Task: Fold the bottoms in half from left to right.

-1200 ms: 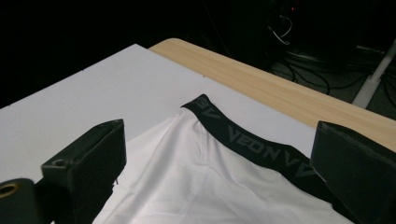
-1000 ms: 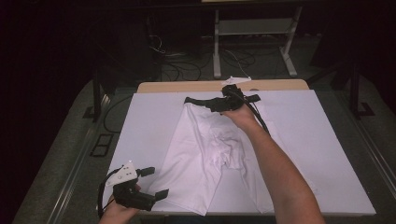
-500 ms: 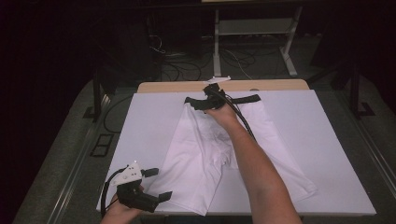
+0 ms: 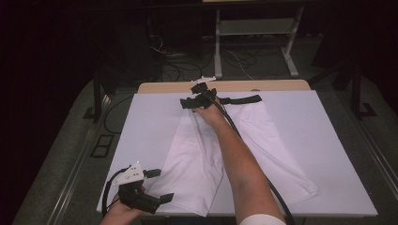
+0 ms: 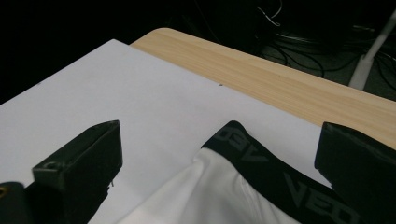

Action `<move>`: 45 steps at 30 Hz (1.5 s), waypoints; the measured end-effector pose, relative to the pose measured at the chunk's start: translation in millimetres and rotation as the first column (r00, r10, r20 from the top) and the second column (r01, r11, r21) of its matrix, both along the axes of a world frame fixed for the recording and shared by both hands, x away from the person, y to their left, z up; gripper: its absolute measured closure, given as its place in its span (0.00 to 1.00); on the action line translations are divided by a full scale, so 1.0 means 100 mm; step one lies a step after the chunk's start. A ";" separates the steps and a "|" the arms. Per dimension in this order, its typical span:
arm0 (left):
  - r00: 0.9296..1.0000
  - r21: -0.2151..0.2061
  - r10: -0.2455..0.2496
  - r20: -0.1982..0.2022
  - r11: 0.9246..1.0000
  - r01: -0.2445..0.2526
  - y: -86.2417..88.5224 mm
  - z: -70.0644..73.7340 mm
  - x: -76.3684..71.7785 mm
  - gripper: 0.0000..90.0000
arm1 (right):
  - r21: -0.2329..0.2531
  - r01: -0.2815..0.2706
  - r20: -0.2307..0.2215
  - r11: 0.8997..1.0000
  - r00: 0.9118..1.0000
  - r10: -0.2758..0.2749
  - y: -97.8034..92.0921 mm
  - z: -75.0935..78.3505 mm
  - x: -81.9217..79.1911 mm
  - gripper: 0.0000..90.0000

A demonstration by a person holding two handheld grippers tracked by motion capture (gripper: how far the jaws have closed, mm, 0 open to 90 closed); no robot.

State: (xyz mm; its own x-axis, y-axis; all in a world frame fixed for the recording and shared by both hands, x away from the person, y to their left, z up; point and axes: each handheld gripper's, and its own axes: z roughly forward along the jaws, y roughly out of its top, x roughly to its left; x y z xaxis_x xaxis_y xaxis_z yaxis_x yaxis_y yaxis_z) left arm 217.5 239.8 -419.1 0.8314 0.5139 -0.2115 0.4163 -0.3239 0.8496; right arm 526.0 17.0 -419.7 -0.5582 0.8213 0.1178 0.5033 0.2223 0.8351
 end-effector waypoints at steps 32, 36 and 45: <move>0.998 0.097 0.033 -0.060 0.995 -0.027 0.27 -0.05 0.07 0.05 | -0.112 0.138 -0.105 0.984 0.983 -0.150 0.25 -0.38 0.25 0.57; 0.988 0.094 0.103 -0.113 0.991 -0.093 0.46 -0.12 0.09 0.13 | -0.104 0.146 -0.103 0.984 0.982 -0.157 0.24 -0.38 0.22 0.73; 0.988 0.197 0.093 -0.123 0.978 -0.068 0.38 -0.22 0.09 0.34 | -0.106 0.148 -0.106 0.983 0.982 -0.159 0.24 -0.37 0.21 0.73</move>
